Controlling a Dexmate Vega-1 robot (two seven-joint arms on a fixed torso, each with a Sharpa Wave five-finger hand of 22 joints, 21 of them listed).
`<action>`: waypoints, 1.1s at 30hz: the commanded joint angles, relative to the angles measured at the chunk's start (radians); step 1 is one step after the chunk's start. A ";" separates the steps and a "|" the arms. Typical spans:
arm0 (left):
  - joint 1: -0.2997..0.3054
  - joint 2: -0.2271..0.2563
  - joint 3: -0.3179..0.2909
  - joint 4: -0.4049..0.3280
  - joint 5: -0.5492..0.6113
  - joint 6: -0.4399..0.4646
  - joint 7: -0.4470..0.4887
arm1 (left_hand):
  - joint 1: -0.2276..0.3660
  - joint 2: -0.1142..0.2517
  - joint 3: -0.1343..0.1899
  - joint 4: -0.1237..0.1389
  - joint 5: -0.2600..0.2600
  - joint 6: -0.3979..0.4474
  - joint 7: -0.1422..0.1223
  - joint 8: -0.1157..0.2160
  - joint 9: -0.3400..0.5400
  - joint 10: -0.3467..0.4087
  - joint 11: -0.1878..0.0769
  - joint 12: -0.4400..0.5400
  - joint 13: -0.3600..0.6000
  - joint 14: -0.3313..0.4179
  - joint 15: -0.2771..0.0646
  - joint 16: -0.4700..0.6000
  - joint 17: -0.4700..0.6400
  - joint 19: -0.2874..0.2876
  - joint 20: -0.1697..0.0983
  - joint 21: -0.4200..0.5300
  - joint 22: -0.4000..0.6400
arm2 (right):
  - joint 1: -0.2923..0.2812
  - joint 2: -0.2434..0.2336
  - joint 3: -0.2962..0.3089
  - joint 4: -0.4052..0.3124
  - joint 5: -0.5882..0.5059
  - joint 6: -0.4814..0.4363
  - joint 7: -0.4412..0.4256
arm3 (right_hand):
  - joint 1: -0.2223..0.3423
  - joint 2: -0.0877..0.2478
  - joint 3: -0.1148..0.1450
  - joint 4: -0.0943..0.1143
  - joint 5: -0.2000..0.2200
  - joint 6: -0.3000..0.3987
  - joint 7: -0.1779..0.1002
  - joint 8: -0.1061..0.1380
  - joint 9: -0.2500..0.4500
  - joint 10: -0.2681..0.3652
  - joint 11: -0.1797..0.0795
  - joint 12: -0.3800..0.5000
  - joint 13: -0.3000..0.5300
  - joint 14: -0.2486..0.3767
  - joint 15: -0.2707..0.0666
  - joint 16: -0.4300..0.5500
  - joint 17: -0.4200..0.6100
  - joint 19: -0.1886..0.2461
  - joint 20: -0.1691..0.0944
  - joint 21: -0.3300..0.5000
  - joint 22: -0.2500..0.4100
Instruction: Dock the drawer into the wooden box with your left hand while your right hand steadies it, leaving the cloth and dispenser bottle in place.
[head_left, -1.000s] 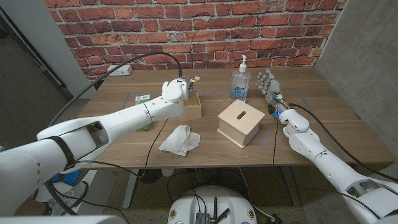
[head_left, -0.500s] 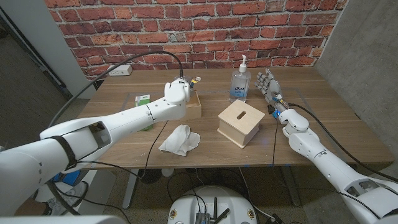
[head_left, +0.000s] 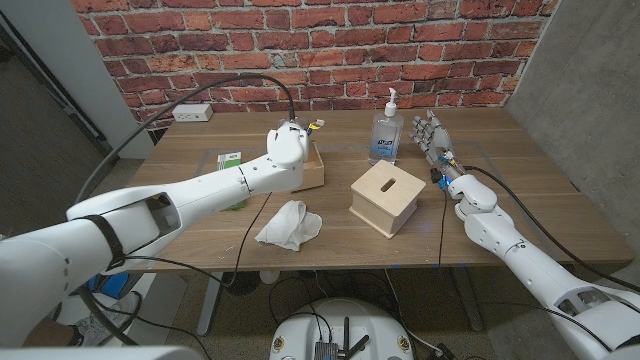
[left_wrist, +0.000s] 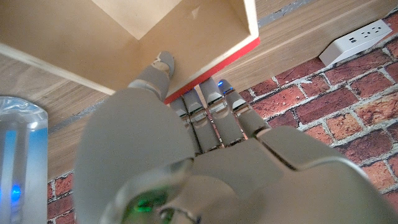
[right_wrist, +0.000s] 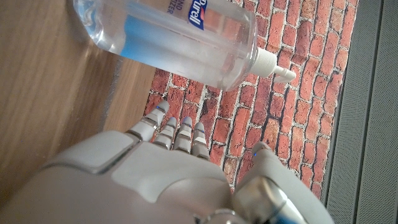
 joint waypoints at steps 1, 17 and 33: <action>-0.031 -0.016 0.029 -0.019 -0.001 0.086 -0.016 | 0.047 0.043 -0.004 -0.001 0.011 0.028 0.019 0.003 0.010 0.080 -0.075 0.001 0.006 0.069 -0.125 0.002 0.005 0.009 -0.142 0.003 0.002 | -0.010 -0.014 0.006 -0.014 0.007 0.003 0.014 | 0.010 0.025 0.001 0.005 0.008 0.011 0.001 0.007 0.001 -0.001 -0.006 0.006 0.000 -0.004 0.005 0.008 0.001 0.002 -0.004 0.003 0.002; -0.130 -0.051 0.110 -0.017 -0.109 0.226 -0.021 | 0.052 0.043 -0.006 -0.001 0.013 0.025 0.024 -0.001 0.011 0.082 -0.075 -0.002 0.007 0.072 -0.125 -0.002 0.004 0.012 -0.142 0.002 0.002 | 0.011 -0.004 0.005 0.026 0.024 0.014 0.057 | 0.011 0.026 0.000 0.005 0.008 0.012 0.002 0.007 0.001 -0.001 -0.005 0.006 0.000 -0.004 0.005 0.008 0.000 0.003 -0.007 0.004 0.002; -0.172 -0.081 0.128 -0.013 -0.297 0.298 0.161 | 0.057 0.045 -0.007 0.000 0.015 0.022 0.029 -0.005 0.012 0.081 -0.075 -0.006 0.008 0.073 -0.125 -0.006 0.003 0.018 -0.139 0.001 0.001 | 0.016 0.005 0.002 0.035 0.022 0.017 0.058 | 0.010 0.028 -0.001 0.007 0.008 0.014 0.001 0.007 0.001 -0.001 -0.004 0.006 0.000 -0.004 0.004 0.010 -0.002 0.002 -0.006 0.003 0.002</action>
